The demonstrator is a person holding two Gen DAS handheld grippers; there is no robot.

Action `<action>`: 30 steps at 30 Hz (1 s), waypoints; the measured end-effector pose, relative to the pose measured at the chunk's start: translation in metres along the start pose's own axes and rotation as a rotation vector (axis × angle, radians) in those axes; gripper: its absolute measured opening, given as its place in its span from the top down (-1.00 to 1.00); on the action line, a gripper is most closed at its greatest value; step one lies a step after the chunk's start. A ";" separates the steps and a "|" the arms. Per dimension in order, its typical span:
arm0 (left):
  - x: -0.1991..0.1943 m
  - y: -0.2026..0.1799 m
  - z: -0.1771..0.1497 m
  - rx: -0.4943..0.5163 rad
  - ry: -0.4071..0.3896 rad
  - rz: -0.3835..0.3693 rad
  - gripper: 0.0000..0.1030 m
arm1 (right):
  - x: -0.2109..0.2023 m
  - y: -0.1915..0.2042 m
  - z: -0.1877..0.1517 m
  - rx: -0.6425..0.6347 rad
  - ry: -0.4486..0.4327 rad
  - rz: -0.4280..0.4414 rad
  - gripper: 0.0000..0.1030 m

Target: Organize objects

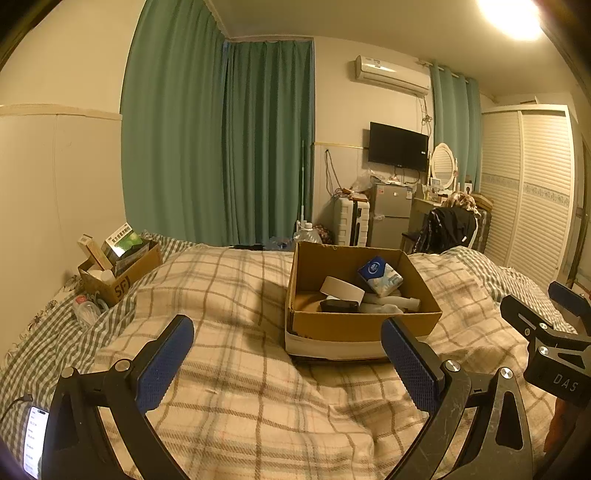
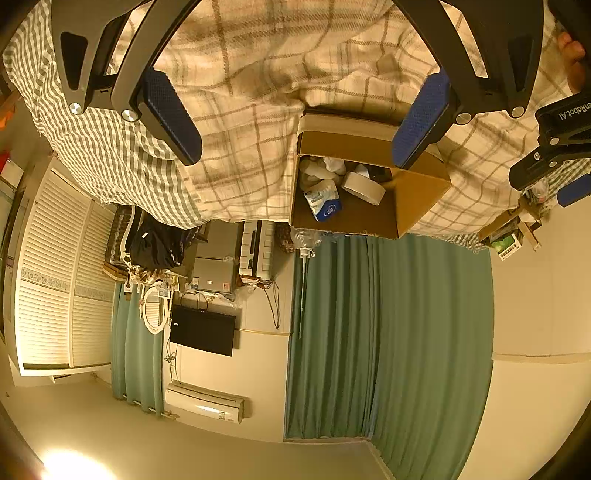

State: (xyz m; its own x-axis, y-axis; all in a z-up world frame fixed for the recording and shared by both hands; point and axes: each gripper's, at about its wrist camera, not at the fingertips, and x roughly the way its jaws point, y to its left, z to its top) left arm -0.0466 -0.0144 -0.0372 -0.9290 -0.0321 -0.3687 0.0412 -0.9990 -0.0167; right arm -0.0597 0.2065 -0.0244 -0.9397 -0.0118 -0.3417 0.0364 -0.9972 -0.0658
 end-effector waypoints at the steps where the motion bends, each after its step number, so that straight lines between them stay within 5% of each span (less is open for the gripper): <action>1: 0.000 0.000 0.000 0.000 0.000 0.000 -1.00 | 0.000 0.000 0.000 0.000 0.000 0.000 -0.99; 30: -0.001 -0.001 -0.001 0.005 0.008 0.011 -1.00 | 0.001 0.000 -0.002 0.006 0.008 -0.004 -0.99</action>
State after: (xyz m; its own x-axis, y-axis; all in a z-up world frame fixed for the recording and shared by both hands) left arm -0.0453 -0.0135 -0.0378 -0.9257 -0.0426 -0.3759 0.0493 -0.9987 -0.0084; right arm -0.0600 0.2067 -0.0267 -0.9371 -0.0072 -0.3489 0.0306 -0.9976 -0.0614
